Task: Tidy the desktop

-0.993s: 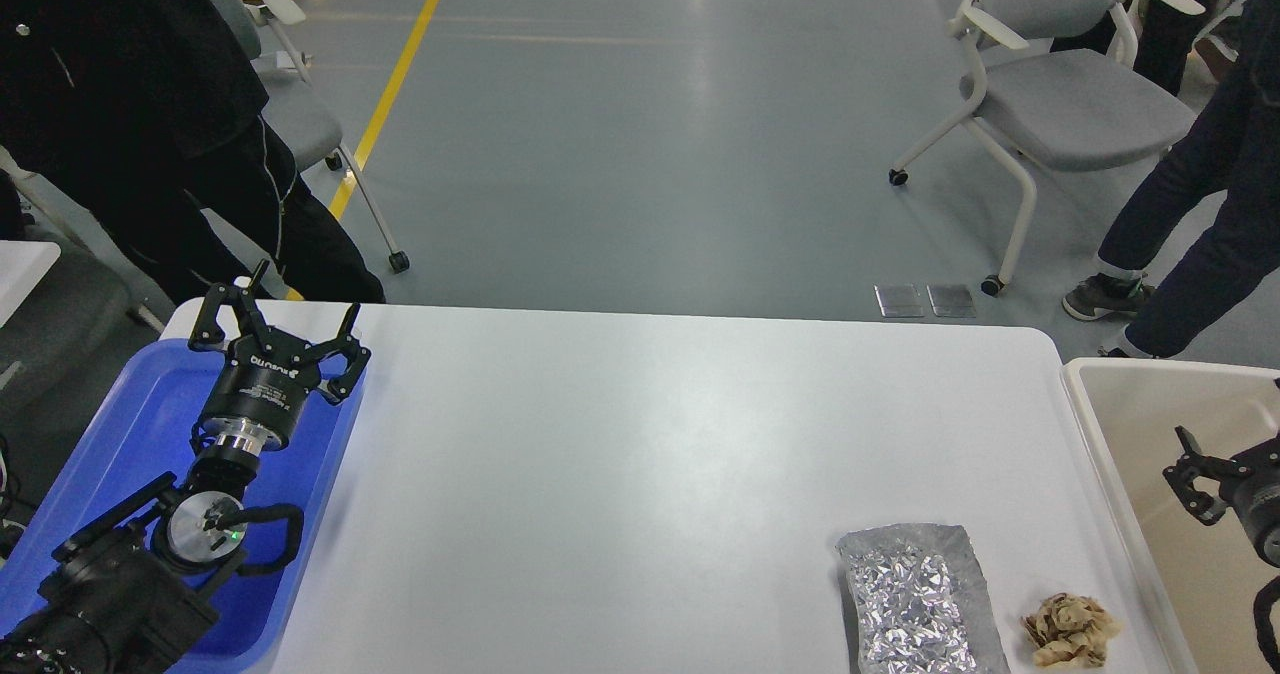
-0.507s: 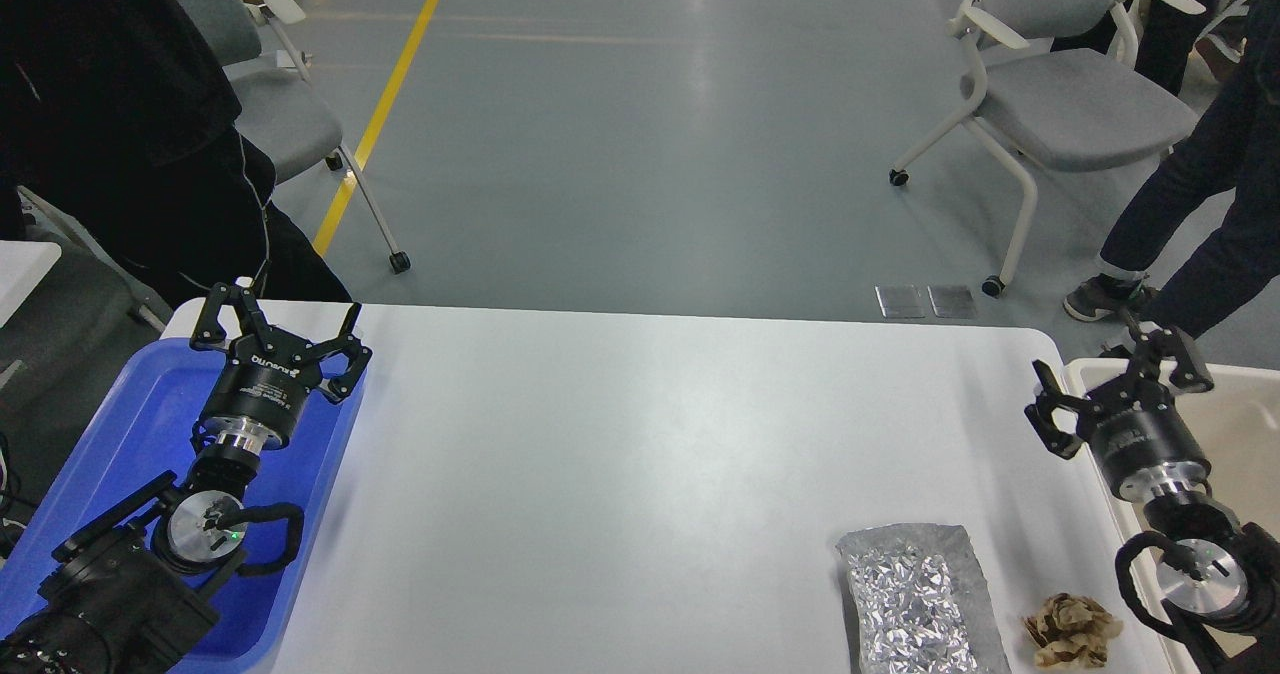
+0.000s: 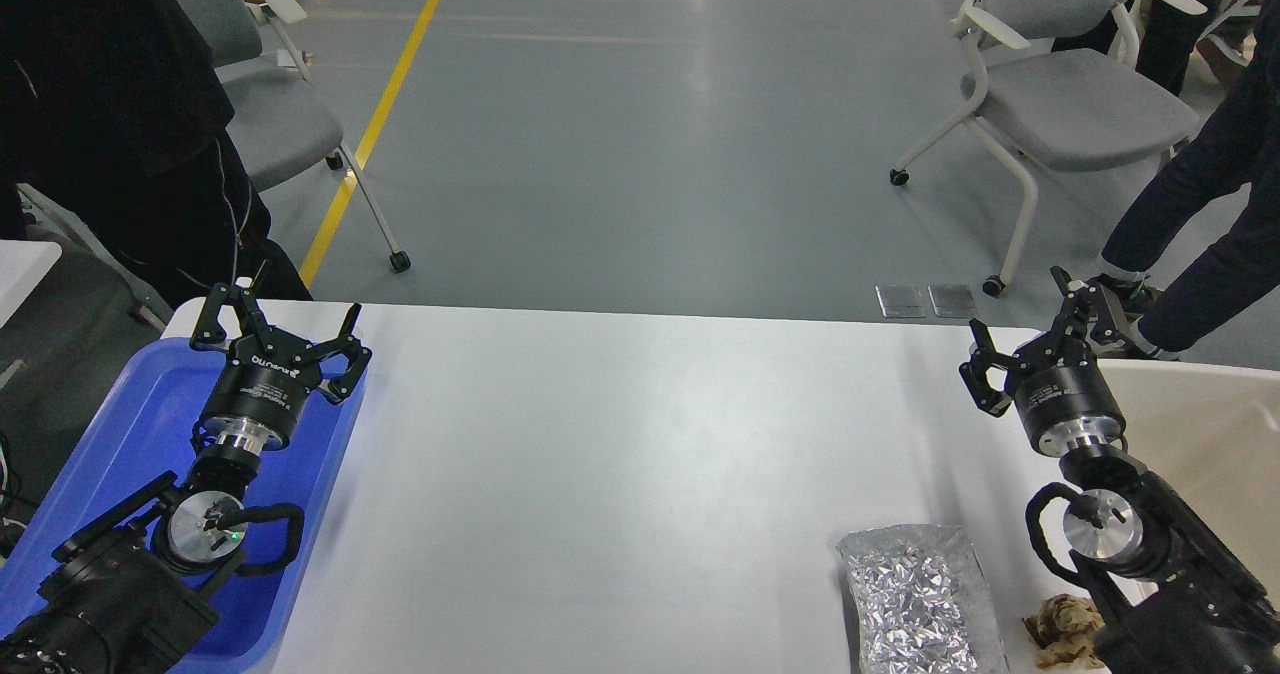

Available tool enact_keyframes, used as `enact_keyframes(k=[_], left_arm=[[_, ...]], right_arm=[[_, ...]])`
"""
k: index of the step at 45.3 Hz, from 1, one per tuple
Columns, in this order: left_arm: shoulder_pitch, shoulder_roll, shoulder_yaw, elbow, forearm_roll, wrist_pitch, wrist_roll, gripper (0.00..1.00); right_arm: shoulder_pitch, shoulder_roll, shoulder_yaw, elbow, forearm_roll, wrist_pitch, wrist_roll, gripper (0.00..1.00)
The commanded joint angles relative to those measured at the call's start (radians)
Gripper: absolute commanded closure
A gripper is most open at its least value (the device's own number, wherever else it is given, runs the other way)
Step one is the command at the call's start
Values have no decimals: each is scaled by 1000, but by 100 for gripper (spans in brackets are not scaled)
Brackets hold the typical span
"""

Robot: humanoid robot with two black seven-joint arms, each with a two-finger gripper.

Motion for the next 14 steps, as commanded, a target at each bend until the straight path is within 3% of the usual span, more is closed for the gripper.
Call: enact_keyframes(k=[1,6,14], left_arm=[[0,0,-1,0,0,0,0,0],[0,0,-1,0,0,0,0,0],[0,0,-1,0,0,0,0,0]], right_arm=[[-7,19,3,5,-6,-15,40,0],[-11,18,-7,5,-6,-14,113,0],[-24,15,-17,5,-6,-14,111,0]])
